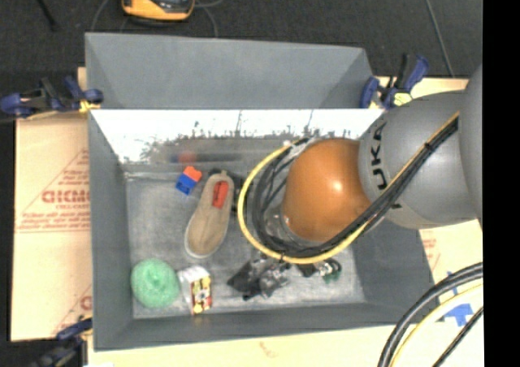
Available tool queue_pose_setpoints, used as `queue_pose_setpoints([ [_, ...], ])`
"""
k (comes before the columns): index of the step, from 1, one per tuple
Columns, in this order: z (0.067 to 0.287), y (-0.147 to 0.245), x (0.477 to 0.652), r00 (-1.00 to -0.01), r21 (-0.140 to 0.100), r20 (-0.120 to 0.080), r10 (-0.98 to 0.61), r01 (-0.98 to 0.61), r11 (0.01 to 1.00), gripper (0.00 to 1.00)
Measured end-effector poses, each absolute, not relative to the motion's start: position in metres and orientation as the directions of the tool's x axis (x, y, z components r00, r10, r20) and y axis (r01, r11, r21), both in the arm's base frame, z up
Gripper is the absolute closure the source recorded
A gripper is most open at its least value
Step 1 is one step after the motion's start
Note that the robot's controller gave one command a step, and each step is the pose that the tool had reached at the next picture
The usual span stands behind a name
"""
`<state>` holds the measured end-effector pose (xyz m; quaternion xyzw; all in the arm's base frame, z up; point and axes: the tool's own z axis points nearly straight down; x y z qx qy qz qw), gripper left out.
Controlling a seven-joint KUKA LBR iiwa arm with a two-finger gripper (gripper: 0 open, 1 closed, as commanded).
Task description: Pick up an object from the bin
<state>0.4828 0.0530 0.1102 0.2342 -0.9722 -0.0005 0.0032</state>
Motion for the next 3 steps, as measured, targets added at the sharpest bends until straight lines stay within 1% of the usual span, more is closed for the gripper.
queue_pose_setpoints([
  [1,0.180,0.056,0.492,-0.864,0.001,0.002,-0.504,-0.504,0.864,1.00],
  [2,0.197,0.055,0.489,-0.858,-0.004,-0.011,-0.513,-0.513,0.858,1.00],
  [3,0.222,0.059,0.492,-0.863,0.001,0.001,-0.506,-0.506,0.863,1.00],
])
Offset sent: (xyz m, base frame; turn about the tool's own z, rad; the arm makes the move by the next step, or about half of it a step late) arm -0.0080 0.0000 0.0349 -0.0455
